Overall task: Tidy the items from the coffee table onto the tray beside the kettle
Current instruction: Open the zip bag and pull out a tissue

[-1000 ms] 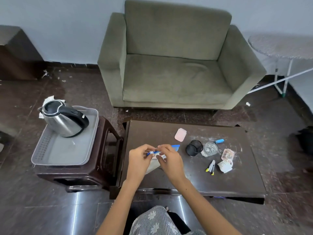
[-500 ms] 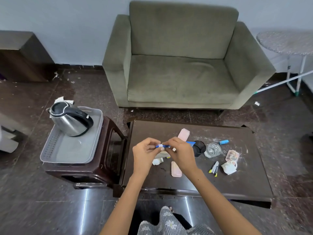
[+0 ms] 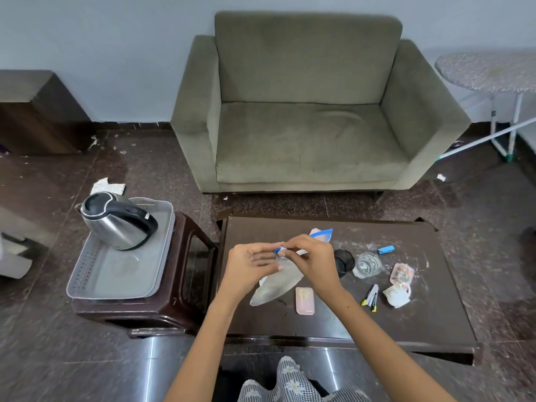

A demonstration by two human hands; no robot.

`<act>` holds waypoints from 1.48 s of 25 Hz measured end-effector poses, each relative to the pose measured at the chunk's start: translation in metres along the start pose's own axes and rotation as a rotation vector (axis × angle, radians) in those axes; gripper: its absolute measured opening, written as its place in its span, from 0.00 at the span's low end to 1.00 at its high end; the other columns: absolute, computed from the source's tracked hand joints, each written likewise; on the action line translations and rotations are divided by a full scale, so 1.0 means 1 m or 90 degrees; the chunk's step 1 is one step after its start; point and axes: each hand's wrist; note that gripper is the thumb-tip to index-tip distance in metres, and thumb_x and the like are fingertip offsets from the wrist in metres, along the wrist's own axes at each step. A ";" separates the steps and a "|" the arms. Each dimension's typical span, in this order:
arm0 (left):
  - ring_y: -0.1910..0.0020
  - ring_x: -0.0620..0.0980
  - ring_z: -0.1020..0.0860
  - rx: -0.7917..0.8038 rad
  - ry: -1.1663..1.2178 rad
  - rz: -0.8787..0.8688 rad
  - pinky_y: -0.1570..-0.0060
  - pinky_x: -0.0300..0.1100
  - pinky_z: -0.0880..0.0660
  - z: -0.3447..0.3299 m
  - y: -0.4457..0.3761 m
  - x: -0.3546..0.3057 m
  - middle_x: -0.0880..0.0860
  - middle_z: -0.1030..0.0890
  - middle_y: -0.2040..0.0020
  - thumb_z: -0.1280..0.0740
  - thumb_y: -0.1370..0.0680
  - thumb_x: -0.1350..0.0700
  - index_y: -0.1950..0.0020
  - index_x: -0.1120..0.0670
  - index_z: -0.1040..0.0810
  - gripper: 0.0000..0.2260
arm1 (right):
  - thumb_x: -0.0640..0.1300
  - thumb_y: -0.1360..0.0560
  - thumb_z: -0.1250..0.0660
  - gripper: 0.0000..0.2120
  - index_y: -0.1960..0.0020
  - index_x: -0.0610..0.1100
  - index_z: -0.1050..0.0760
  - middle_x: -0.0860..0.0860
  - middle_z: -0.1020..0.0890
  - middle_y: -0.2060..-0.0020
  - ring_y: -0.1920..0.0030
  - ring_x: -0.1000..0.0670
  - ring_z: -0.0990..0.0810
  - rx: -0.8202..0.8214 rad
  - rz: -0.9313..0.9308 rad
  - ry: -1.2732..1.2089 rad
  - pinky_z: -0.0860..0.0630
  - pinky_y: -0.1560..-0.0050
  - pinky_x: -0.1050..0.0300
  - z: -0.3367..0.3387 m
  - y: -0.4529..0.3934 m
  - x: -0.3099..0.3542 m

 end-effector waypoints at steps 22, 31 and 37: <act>0.62 0.42 0.17 -0.271 -0.075 -0.076 0.58 0.31 0.24 0.027 -0.008 -0.003 0.52 0.15 0.63 0.27 0.32 0.70 0.61 0.62 0.16 0.04 | 0.36 0.28 0.31 0.08 0.51 0.44 0.21 0.52 0.20 0.55 0.59 0.49 0.21 -0.068 -0.140 0.157 0.25 0.58 0.56 0.033 -0.014 -0.047; 0.63 0.46 0.18 -0.245 -0.111 -0.131 0.61 0.40 0.22 -0.015 -0.004 0.006 0.50 0.16 0.64 0.30 0.32 0.72 0.62 0.57 0.16 0.10 | 0.52 0.22 0.37 0.17 0.51 0.37 0.24 0.44 0.19 0.61 0.64 0.49 0.20 -0.129 -0.684 -0.503 0.20 0.64 0.55 -0.032 -0.015 0.023; 0.60 0.43 0.18 -0.103 -0.197 -0.054 0.54 0.42 0.20 -0.008 -0.002 0.006 0.50 0.15 0.58 0.32 0.31 0.65 0.54 0.56 0.15 0.10 | 0.37 0.23 0.37 0.09 0.57 0.34 0.22 0.38 0.21 0.58 0.59 0.43 0.23 -0.135 -0.610 -0.446 0.22 0.60 0.51 -0.029 -0.015 0.016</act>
Point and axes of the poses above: each hand's wrist, its own y-axis away from the middle knuckle, its own z-axis out of the back of the hand, x = y × z
